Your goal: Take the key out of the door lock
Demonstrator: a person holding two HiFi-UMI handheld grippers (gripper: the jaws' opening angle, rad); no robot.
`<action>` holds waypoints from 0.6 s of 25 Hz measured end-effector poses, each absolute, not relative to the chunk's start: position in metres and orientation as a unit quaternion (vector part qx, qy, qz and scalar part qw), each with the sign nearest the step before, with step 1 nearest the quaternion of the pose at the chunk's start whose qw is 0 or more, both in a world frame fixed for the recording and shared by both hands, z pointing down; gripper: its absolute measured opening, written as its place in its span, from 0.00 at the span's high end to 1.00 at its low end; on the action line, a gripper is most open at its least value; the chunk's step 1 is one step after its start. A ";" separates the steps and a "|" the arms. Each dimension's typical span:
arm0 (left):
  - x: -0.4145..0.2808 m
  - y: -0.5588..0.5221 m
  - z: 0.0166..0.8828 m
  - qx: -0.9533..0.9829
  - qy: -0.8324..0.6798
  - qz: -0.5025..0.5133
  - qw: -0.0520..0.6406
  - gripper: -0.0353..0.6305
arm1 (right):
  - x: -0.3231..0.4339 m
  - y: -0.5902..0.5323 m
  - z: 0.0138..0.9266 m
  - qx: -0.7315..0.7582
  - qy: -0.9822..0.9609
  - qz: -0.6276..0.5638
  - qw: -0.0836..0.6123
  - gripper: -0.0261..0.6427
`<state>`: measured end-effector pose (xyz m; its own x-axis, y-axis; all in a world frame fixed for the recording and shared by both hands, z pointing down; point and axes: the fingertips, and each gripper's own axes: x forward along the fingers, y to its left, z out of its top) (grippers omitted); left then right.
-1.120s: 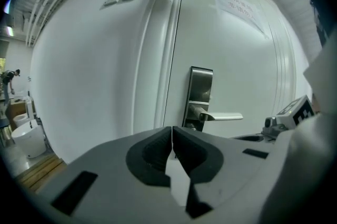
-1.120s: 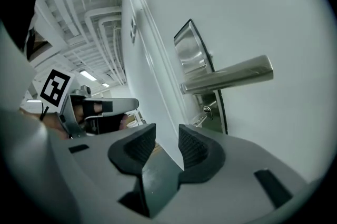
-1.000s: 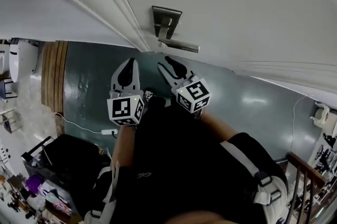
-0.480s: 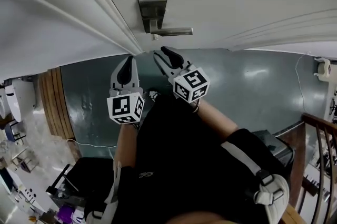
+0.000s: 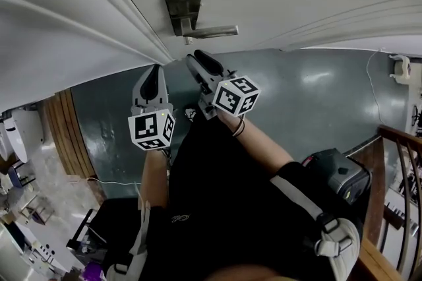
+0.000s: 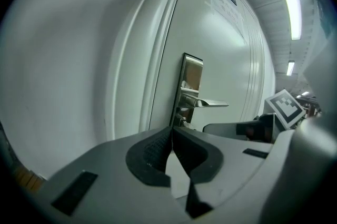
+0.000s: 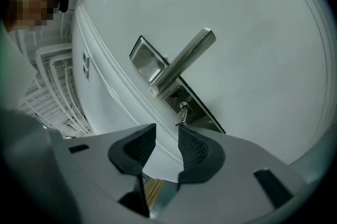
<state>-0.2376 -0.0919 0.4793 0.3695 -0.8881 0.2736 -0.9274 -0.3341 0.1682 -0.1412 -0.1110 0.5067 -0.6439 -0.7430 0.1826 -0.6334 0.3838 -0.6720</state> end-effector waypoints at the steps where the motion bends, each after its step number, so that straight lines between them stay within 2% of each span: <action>1: -0.238 -0.092 0.482 0.813 -0.559 0.066 0.151 0.91 | -0.141 -0.114 0.508 -0.416 0.827 -0.370 0.076 0.75; 8: -0.245 -0.096 0.495 0.801 -0.570 0.067 0.170 0.91 | -0.144 -0.134 0.519 -0.414 0.798 -0.422 0.114 0.75; 15: -0.246 -0.099 0.494 0.796 -0.576 0.066 0.175 0.91 | -0.145 -0.149 0.524 -0.391 0.750 -0.499 0.186 0.73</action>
